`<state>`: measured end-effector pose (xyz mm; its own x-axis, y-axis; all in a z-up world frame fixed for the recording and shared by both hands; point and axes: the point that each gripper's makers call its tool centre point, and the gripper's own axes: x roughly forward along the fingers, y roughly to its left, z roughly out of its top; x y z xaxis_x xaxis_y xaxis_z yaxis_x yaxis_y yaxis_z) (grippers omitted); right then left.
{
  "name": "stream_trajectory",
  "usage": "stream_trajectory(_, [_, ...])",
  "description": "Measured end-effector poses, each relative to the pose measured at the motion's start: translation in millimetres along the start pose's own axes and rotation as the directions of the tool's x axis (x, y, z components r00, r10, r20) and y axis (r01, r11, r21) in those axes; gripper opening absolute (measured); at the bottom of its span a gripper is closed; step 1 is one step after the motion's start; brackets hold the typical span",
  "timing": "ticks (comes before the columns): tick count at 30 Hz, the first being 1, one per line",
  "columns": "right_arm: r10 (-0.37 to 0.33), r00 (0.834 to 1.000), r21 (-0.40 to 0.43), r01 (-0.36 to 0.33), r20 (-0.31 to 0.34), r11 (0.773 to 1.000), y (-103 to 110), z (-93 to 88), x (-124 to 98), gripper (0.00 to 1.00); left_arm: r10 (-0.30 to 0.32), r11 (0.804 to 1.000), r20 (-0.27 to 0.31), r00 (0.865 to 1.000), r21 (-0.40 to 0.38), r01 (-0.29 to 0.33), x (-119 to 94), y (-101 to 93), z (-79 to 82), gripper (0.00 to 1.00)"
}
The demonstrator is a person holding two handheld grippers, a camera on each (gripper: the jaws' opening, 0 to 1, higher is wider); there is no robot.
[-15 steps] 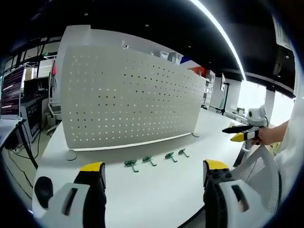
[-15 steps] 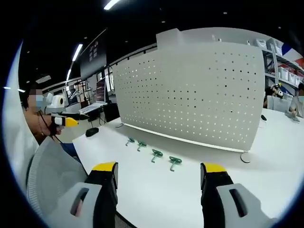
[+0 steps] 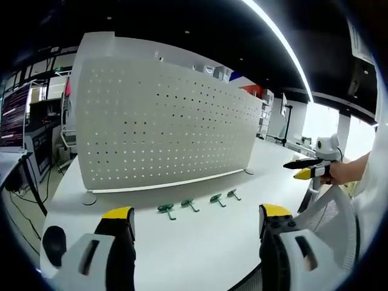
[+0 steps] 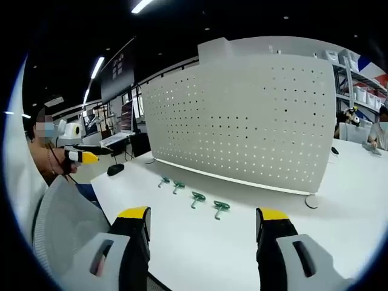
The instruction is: Insert the hook assembly into the mounting plate slot until the hook locks in place.
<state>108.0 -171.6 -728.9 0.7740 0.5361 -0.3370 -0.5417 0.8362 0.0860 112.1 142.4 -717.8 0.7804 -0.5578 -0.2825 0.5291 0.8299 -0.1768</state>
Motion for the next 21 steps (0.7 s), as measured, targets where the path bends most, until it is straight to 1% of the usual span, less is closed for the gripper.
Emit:
stream_trajectory(6, [-0.004, 1.000, 0.003, 0.004, -0.005, 1.000, -1.5, -4.0, -2.0, 0.68, -0.013, 1.000, -0.016, 1.000, 0.019, 0.014, 1.6, -2.6, -2.7, 0.87])
stream_trajectory(15, [-0.005, 1.000, 0.009, 0.006, -0.004, 1.000, -2.4, -0.8, -0.4, 0.68, -0.027, 0.999, -0.024, 0.999, 0.026, 0.027, 4.1, -0.4, -0.8, 0.85])
stream_trajectory(21, [-0.010, 1.000, 0.009, 0.010, -0.002, 1.000, -2.9, 1.1, 1.7, 0.67, -0.067, 0.997, -0.054, 0.996, 0.043, 0.069, 11.1, -0.1, -2.3, 0.85])
